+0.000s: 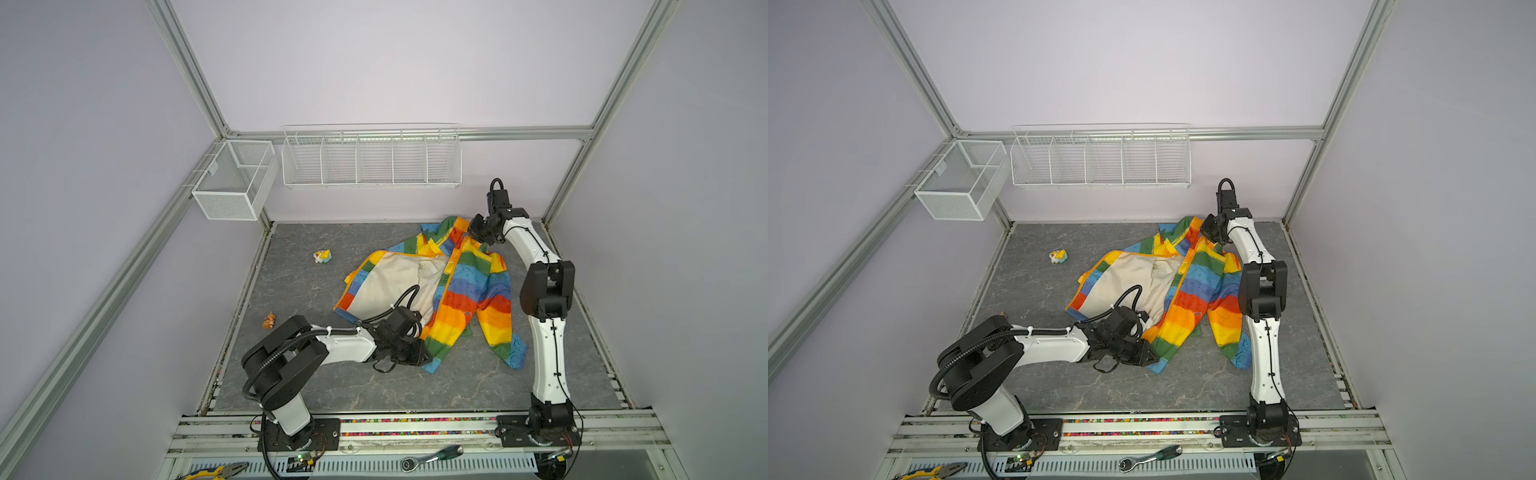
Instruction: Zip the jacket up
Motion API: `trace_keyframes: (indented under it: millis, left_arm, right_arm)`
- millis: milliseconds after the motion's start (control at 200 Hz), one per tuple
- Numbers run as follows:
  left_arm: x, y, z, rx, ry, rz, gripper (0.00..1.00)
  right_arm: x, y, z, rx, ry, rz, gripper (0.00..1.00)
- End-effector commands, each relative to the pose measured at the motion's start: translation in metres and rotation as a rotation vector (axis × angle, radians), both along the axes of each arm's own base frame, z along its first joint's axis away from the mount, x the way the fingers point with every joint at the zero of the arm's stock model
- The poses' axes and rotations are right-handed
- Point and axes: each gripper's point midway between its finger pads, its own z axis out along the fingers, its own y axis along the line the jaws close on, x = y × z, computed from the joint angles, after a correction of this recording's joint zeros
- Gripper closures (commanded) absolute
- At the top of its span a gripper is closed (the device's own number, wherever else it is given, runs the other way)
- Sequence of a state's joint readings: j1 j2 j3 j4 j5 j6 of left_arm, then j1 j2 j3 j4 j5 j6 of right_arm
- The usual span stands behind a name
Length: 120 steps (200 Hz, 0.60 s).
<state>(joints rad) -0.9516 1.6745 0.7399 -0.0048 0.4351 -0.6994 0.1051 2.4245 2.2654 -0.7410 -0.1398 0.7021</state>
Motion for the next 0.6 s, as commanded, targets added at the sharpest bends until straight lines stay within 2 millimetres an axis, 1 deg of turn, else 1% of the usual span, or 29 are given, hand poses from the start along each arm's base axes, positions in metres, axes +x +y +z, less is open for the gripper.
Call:
trace_keyframes:
  millis: [0, 60, 140, 250, 300, 370, 425, 450, 465, 490, 510, 535, 595]
  left_arm:
    - [-0.008, 0.027, -0.019, 0.145, 0.032, 0.026, 0.68]
    - [-0.006, 0.025, -0.008, 0.133, 0.016, 0.026, 0.67]
    - [-0.002, 0.025, 0.010, 0.124, -0.022, 0.026, 0.64]
    - [0.006, 0.028, 0.040, 0.123, -0.085, 0.031, 0.56]
    - [0.008, 0.030, 0.051, 0.124, -0.113, 0.034, 0.54]
    - [0.014, 0.038, 0.064, 0.145, -0.148, 0.060, 0.53]
    - [0.022, 0.050, 0.071, 0.180, -0.177, 0.104, 0.52]
    - [0.027, 0.056, 0.074, 0.196, -0.189, 0.133, 0.52]
    - [0.029, 0.061, 0.074, 0.213, -0.195, 0.152, 0.52]
    - [0.035, 0.069, 0.077, 0.231, -0.208, 0.185, 0.52]
    - [0.039, 0.077, 0.078, 0.247, -0.216, 0.214, 0.52]
    - [0.045, 0.087, 0.080, 0.265, -0.224, 0.254, 0.52]
    - [0.059, 0.115, 0.085, 0.315, -0.251, 0.364, 0.52]
  right_arm:
    - [0.004, -0.004, 0.008, 0.007, -0.033, 0.012, 0.64]
    - [0.002, -0.004, 0.016, -0.002, -0.051, 0.023, 0.52]
    - [-0.003, -0.006, 0.028, -0.018, -0.073, 0.038, 0.42]
    - [-0.014, -0.008, 0.048, -0.034, -0.101, 0.053, 0.37]
    - [-0.021, -0.008, 0.056, -0.043, -0.111, 0.061, 0.36]
    - [-0.035, -0.006, 0.065, -0.057, -0.111, 0.079, 0.35]
    - [-0.050, -0.003, 0.066, -0.071, -0.097, 0.096, 0.35]
    - [-0.057, -0.001, 0.071, -0.072, -0.102, 0.103, 0.35]
    - [-0.063, 0.001, 0.068, -0.073, -0.093, 0.109, 0.35]
    - [-0.073, 0.004, 0.068, -0.073, -0.089, 0.121, 0.36]
    - [-0.080, 0.008, 0.066, -0.071, -0.082, 0.132, 0.36]
    - [-0.089, 0.012, 0.069, -0.073, -0.087, 0.148, 0.37]
    - [-0.117, 0.023, 0.061, -0.099, -0.064, 0.187, 0.37]
